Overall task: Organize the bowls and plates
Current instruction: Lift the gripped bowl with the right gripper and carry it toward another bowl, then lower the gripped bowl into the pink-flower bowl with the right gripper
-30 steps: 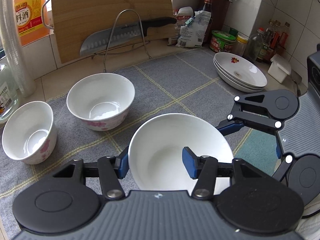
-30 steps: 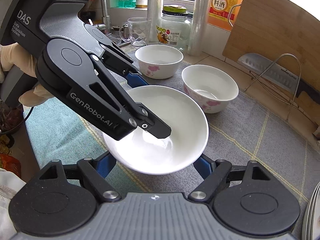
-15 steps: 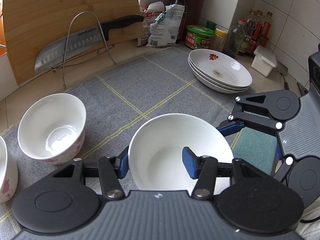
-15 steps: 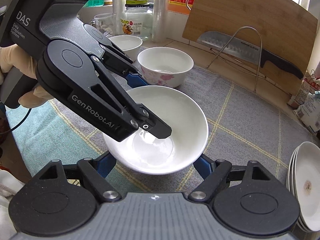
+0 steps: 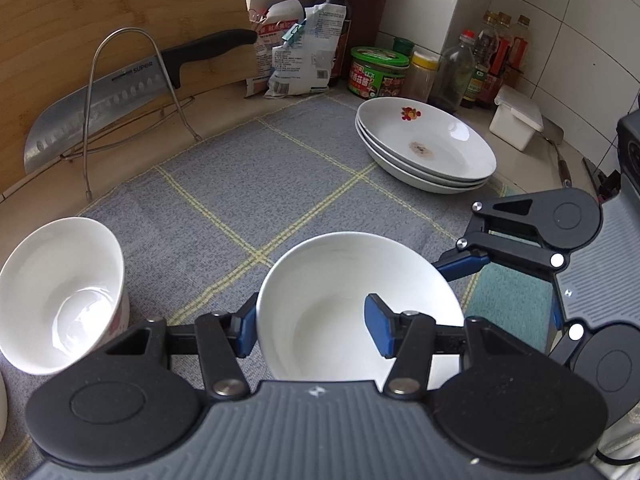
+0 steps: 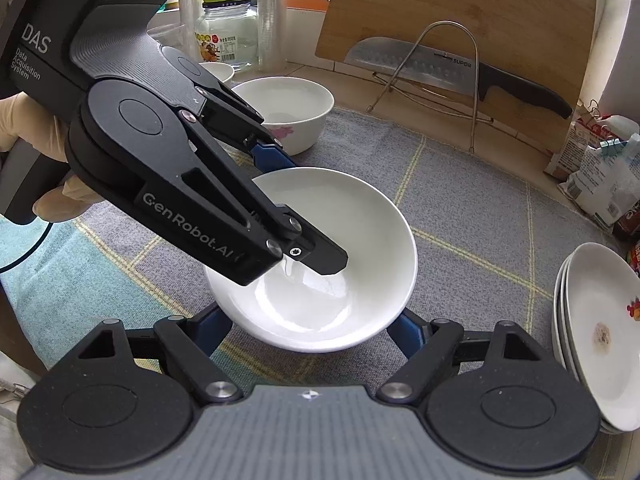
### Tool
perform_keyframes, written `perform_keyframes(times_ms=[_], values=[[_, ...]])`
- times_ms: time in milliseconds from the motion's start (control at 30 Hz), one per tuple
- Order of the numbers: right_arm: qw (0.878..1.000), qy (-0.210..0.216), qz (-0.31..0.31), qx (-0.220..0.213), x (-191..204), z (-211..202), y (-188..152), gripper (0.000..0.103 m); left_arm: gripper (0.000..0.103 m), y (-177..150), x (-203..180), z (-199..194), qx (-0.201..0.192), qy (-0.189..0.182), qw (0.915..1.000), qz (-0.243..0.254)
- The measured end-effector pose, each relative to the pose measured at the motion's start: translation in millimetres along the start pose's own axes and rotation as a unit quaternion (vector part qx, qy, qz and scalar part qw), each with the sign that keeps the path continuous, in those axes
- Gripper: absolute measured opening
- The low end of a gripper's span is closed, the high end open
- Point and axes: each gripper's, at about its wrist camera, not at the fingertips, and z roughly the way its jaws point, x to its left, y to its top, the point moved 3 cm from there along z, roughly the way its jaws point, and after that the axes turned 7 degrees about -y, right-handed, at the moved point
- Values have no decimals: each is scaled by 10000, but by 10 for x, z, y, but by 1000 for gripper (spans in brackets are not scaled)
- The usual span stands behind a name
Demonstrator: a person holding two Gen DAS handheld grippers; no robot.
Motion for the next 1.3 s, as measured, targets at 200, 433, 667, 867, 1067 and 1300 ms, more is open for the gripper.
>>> perform_keyframes(times_ms=[200,433,667,867,1067,1300], values=[[9999,-94,96,97,-15,39,-15,87,53,5,20,71,8,-40,10000,9],[9997,-137,160,159,-40,97,5,87,53,6,36,126,-29,-57,10000,-45],[9995,-112,257,153,-64,105,-13,87,53,16,30,142,-63,-43,10000,-32],[9995,-54,289,74,-56,81,-10,92,80,18,3,103,-222,106,9997,26],[9993,-95,346,-98,-74,-2,5,103,91,-13,23,-127,-617,435,9971,-81],[9982,-180,511,-256,-120,-105,-19,103,94,-162,55,-421,-1020,1143,9876,-352]])
